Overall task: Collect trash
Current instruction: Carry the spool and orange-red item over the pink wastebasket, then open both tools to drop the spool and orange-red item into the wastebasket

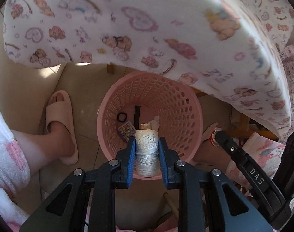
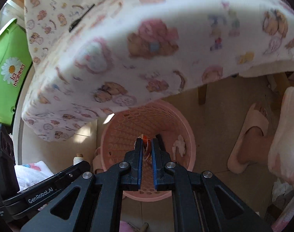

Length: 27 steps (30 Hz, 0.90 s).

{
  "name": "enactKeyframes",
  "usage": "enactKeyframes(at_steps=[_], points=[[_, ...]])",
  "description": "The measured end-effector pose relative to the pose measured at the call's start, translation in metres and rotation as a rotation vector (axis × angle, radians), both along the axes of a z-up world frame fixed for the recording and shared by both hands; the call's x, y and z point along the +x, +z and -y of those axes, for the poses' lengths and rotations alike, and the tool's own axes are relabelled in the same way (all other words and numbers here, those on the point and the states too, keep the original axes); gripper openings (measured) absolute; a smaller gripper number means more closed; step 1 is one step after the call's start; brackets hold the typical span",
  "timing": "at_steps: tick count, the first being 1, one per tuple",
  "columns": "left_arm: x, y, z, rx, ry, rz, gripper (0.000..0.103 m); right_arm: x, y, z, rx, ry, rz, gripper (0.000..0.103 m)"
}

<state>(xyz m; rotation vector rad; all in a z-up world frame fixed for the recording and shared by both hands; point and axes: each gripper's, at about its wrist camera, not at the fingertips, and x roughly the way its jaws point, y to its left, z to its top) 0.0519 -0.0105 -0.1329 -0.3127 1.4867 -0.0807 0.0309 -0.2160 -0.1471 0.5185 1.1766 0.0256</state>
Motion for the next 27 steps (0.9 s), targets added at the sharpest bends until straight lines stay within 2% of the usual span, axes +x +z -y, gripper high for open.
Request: enactKeyframes(at_steps=[4, 8, 14, 16, 19, 22, 27], points=[[0.006, -0.025, -0.004, 0.039, 0.038, -0.053, 0.022, 0.011, -0.038, 0.001, 0.046, -0.047, -0.089, 0.009], [0.013, -0.045, 0.004, 0.106, 0.005, -0.063, 0.022, 0.025, -0.070, 0.000, 0.000, -0.080, -0.135, 0.009], [0.023, -0.076, 0.002, 0.133, -0.036, -0.079, 0.022, 0.034, -0.103, 0.013, 0.056, -0.171, -0.173, 0.009], [0.026, -0.090, -0.001, 0.153, -0.036, -0.104, 0.022, 0.033, -0.110, 0.015, 0.043, -0.190, -0.191, 0.009], [0.026, -0.100, -0.007, 0.138, -0.022, -0.121, 0.022, 0.029, -0.114, 0.014, 0.038, -0.209, -0.198, 0.009], [0.025, -0.104, -0.009, 0.148, -0.002, -0.117, 0.023, 0.033, -0.113, 0.011, -0.022, -0.201, -0.183, 0.009], [0.020, -0.111, -0.006, 0.171, -0.008, -0.132, 0.023, 0.030, -0.112, 0.011, -0.001, -0.208, -0.180, 0.009]])
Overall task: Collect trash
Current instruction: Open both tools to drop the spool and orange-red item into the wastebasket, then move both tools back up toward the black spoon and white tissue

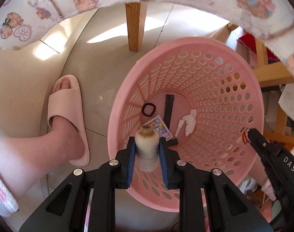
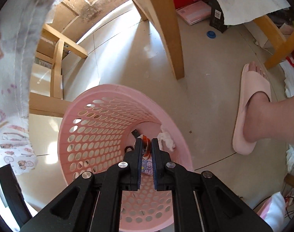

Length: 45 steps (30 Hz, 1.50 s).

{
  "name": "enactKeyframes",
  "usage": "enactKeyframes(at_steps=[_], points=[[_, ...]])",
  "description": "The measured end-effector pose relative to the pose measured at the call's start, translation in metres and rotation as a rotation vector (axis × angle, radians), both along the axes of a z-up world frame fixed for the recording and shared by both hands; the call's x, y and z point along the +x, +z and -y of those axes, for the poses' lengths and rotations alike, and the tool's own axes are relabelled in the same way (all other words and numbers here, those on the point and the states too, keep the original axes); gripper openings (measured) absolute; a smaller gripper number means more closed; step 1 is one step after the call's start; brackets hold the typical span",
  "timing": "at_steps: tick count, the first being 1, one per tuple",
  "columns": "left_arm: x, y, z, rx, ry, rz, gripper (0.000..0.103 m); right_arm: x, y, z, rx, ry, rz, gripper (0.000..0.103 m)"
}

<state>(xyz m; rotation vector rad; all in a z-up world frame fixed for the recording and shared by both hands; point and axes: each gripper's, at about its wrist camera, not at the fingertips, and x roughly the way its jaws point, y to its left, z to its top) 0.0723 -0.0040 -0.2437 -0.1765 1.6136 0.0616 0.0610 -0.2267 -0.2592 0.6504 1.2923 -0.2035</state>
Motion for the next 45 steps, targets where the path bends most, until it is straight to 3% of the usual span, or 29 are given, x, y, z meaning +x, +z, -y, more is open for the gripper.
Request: enactKeyframes(at_steps=[3, 7, 12, 14, 16, 19, 22, 30, 42, 45], points=[[-0.004, -0.004, 0.000, -0.004, -0.034, -0.012, 0.024, 0.001, -0.004, -0.004, -0.019, 0.024, -0.009, 0.010], [-0.005, 0.000, 0.001, 0.019, -0.028, 0.006, 0.022, 0.000, -0.010, 0.000, 0.019, -0.030, -0.038, 0.010], [-0.007, 0.009, 0.011, 0.079, -0.071, 0.052, 0.033, -0.001, -0.011, -0.003, -0.026, -0.028, -0.038, 0.010], [-0.006, 0.011, 0.011, 0.090, -0.072, 0.065, 0.036, 0.000, -0.011, -0.004, -0.022, -0.030, -0.036, 0.014], [-0.004, 0.012, 0.008, 0.079, -0.064, 0.069, 0.037, 0.000, -0.011, -0.002, -0.019, -0.036, -0.036, 0.029], [-0.003, 0.017, 0.007, 0.078, -0.064, 0.077, 0.038, 0.000, -0.010, 0.000, -0.016, -0.042, -0.026, 0.030], [-0.003, 0.021, 0.006, 0.127, -0.070, 0.091, 0.047, 0.001, -0.007, -0.001, -0.038, -0.033, -0.023, 0.030], [-0.002, 0.031, -0.011, 0.142, -0.017, 0.101, 0.046, 0.000, 0.010, 0.007, -0.004, -0.043, -0.024, 0.030], [-0.022, 0.096, -0.008, 0.124, -0.036, 0.223, 0.046, -0.016, 0.053, 0.005, -0.039, -0.034, 0.053, 0.030], [-0.027, 0.121, -0.013, 0.117, -0.023, 0.285, 0.046, -0.017, 0.068, 0.004, -0.070, -0.011, 0.073, 0.030]])
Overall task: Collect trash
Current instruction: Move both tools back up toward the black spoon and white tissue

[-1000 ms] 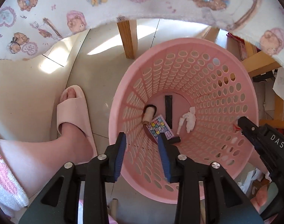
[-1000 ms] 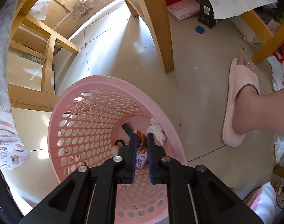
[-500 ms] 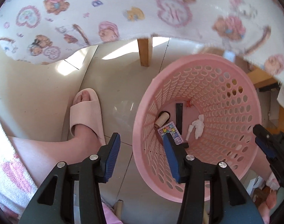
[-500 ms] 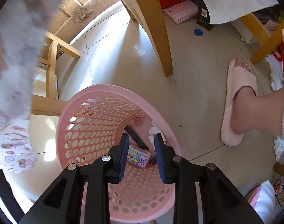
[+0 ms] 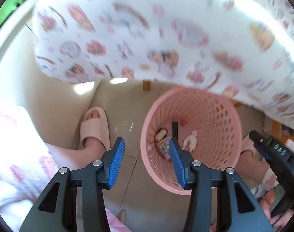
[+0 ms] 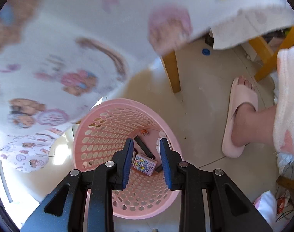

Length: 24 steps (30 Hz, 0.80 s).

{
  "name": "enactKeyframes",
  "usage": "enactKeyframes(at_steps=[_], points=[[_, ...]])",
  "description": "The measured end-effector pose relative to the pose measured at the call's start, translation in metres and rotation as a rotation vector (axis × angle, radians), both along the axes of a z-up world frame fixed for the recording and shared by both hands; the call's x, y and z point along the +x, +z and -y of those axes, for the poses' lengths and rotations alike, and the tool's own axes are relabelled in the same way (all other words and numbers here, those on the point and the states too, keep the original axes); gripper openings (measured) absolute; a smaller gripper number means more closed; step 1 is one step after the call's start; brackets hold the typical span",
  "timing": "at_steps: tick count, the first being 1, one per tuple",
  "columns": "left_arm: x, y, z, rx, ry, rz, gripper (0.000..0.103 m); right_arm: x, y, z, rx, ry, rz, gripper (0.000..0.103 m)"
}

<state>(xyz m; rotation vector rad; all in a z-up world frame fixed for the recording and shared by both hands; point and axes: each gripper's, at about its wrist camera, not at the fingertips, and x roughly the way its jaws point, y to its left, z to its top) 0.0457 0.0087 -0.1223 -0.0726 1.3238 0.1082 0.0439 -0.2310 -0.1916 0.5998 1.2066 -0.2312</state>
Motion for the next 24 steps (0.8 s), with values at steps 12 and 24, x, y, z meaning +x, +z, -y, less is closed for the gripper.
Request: enactKeyframes(at_steps=[12, 24], points=[[-0.014, 0.083, 0.001, -0.045, -0.023, 0.190, 0.046, -0.032, 0.097, -0.009, -0.220, 0.087, 0.292, 0.030], [0.011, 0.149, 0.017, -0.019, -0.035, 0.334, 0.046, -0.043, 0.184, -0.014, -0.326, 0.183, 0.570, 0.052]])
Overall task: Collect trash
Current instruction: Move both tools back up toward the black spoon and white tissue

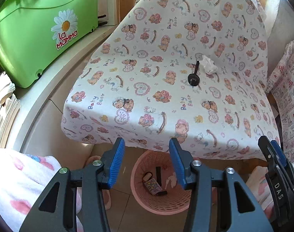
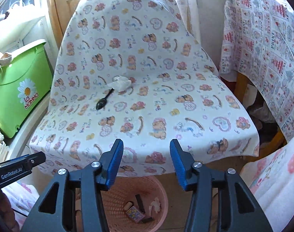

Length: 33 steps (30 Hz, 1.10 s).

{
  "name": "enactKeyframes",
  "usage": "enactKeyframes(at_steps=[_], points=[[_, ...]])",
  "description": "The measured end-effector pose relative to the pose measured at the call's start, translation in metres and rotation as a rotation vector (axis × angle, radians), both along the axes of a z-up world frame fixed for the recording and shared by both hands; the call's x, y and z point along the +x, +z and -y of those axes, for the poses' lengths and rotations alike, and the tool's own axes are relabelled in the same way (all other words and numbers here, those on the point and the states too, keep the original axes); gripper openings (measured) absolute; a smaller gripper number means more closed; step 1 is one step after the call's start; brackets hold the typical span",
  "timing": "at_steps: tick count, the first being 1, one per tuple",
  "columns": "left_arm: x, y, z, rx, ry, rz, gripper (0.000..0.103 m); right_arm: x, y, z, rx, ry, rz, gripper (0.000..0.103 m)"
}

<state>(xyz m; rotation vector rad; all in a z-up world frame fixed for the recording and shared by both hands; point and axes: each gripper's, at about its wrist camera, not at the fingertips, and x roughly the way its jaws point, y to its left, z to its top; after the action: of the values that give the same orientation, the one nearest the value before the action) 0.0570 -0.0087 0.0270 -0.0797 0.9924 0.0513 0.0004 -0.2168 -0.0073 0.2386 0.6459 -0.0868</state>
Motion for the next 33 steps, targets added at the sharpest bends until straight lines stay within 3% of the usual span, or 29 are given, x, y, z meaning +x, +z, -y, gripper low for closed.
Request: enactKeyframes(at_steps=[3, 7, 10, 12, 15, 17, 24, 28, 33], points=[[0.004, 0.017, 0.006, 0.007, -0.007, 0.046, 0.052, 0.007, 0.025, 0.005, -0.039, 0.029, 0.049, 0.058], [0.016, 0.041, 0.014, 0.067, -0.016, 0.136, 0.066, 0.021, 0.065, 0.017, -0.098, 0.082, 0.141, 0.073], [0.030, 0.057, 0.013, 0.060, 0.004, 0.178, 0.079, 0.039, 0.090, 0.033, -0.151, 0.087, 0.206, 0.077], [0.039, 0.066, 0.011, 0.028, 0.023, 0.195, 0.087, 0.055, 0.105, 0.044, -0.172, 0.081, 0.236, 0.084], [0.054, 0.076, 0.012, 0.017, 0.028, 0.208, 0.090, 0.077, 0.123, 0.057, -0.180, 0.079, 0.276, 0.085], [0.069, 0.077, 0.013, 0.037, 0.035, 0.163, 0.100, 0.093, 0.130, 0.063, -0.183, 0.077, 0.287, 0.089], [0.111, 0.067, 0.016, 0.011, 0.037, 0.054, 0.100, 0.143, 0.107, 0.071, -0.106, 0.108, 0.206, 0.091], [0.133, 0.055, 0.032, 0.024, -0.002, 0.013, 0.100, 0.167, 0.077, 0.078, -0.002, 0.129, 0.076, 0.091], [0.158, 0.033, 0.048, -0.022, -0.022, -0.067, 0.097, 0.183, 0.067, 0.095, 0.104, 0.117, 0.033, 0.091]])
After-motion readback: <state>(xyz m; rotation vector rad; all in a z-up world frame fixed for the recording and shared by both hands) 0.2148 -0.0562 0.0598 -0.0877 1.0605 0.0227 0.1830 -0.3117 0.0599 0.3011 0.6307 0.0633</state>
